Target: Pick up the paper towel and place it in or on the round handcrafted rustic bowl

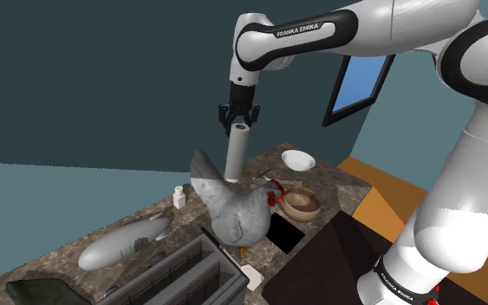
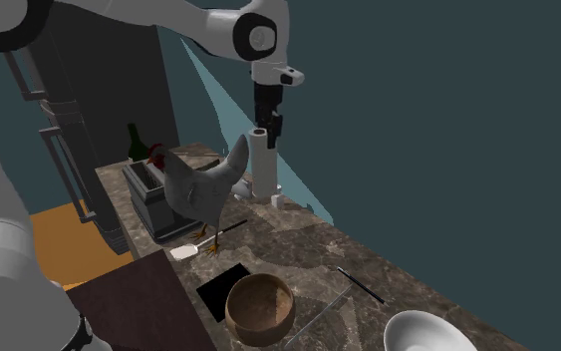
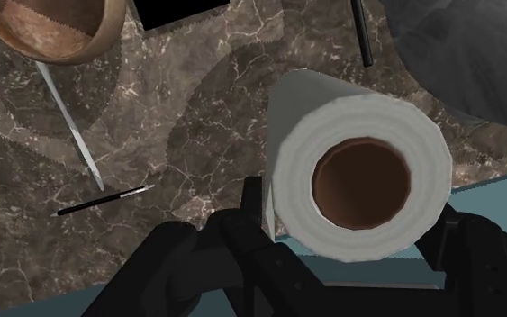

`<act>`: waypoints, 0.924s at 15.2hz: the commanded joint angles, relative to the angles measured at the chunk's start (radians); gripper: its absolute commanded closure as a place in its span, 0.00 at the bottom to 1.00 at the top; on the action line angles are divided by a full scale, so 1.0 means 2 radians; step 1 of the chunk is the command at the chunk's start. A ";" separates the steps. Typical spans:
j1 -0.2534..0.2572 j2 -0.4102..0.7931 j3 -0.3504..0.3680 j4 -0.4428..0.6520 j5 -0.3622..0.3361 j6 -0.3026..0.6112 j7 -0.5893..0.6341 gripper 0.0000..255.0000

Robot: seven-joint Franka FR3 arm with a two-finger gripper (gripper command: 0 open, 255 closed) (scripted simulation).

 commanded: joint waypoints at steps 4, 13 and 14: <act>-0.025 -0.070 -0.022 -0.070 0.008 -0.002 -0.051 1.00; -0.065 -0.178 -0.075 -0.160 0.002 -0.026 -0.139 1.00; -0.069 -0.188 -0.081 -0.168 -0.001 -0.030 -0.149 1.00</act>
